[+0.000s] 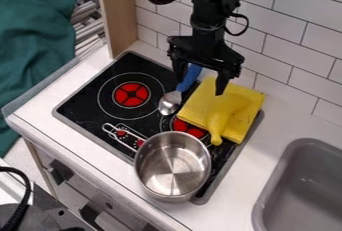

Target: Move the yellow object to the top left burner

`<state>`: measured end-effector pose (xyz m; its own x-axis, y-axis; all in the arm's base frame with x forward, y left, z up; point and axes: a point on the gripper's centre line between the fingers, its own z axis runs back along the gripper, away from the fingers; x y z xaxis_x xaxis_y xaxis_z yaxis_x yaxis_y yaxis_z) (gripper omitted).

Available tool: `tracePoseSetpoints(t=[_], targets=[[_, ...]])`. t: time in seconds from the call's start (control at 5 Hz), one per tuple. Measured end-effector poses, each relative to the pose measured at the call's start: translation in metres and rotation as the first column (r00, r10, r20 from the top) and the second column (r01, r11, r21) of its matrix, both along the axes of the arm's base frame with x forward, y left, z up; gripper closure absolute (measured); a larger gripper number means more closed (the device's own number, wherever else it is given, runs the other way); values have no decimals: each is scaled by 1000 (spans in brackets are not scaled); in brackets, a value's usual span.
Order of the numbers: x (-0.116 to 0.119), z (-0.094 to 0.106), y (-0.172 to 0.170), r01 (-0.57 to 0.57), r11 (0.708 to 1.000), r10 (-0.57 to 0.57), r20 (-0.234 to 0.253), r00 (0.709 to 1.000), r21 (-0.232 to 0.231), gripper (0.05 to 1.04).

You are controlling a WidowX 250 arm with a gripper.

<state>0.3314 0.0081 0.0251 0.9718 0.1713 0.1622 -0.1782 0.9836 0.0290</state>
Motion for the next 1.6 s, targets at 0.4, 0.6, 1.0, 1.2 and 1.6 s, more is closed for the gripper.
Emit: tracePoseSetpoints(t=[0.4,0.6,1.0,1.2,1.6], targets=[[-13,-18,-12,-4,1000,3,-45,999,-19,78],[-15,-37,-33,40,998,-43,-79,996,-42,78],[11,-58,-40,28,998,-32,-74,997,-61,129],[20,-60,-33,20,998,-24,-63,998,-59,418],[20,-48,-31,10,997,-12,-24,1000,-74,540]])
